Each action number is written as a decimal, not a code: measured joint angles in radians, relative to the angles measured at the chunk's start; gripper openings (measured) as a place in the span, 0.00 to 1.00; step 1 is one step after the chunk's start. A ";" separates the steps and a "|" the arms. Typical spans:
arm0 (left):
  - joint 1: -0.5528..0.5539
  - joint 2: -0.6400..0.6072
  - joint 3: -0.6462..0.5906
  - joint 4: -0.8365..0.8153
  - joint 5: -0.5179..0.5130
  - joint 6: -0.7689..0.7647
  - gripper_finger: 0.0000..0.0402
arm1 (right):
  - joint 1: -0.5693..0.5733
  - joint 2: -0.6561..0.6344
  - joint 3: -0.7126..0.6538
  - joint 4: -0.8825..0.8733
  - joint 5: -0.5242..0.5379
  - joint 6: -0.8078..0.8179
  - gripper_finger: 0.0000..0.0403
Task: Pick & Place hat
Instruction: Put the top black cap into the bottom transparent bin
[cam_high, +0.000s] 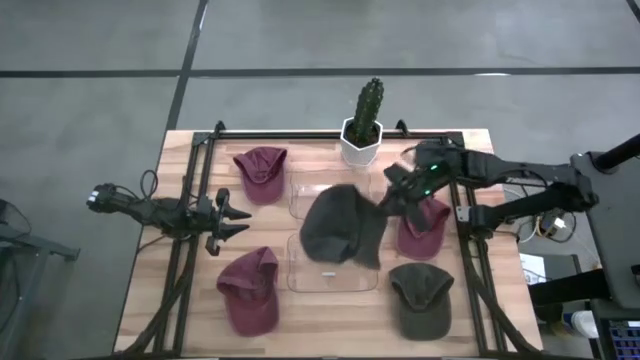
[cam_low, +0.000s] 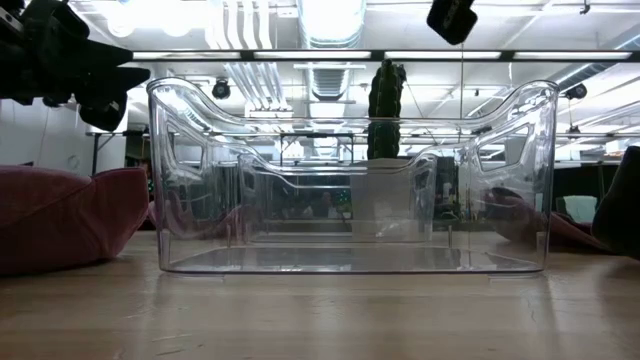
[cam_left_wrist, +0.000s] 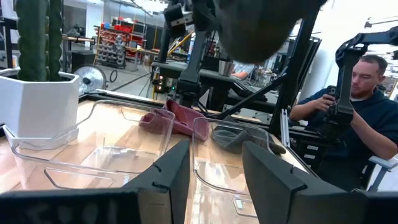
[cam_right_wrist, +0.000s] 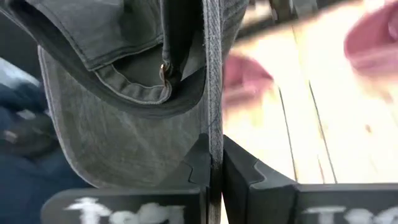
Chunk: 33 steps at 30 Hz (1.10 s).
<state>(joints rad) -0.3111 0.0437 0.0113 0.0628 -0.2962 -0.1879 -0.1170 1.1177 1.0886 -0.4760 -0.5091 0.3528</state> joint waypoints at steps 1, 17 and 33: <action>0.000 0.000 0.000 0.000 0.000 0.000 0.35 | 0.024 0.032 0.037 -0.058 0.037 -0.014 0.03; 0.000 0.000 0.000 -0.001 0.000 0.000 0.35 | 0.166 0.412 0.283 -0.337 0.195 0.079 0.03; 0.000 0.000 0.000 -0.003 0.000 0.027 0.35 | 0.185 0.534 0.293 -0.367 0.190 0.086 0.03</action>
<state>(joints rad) -0.3110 0.0441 0.0116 0.0597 -0.2962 -0.1610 0.0681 1.6521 1.3815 -0.8430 -0.3193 0.4385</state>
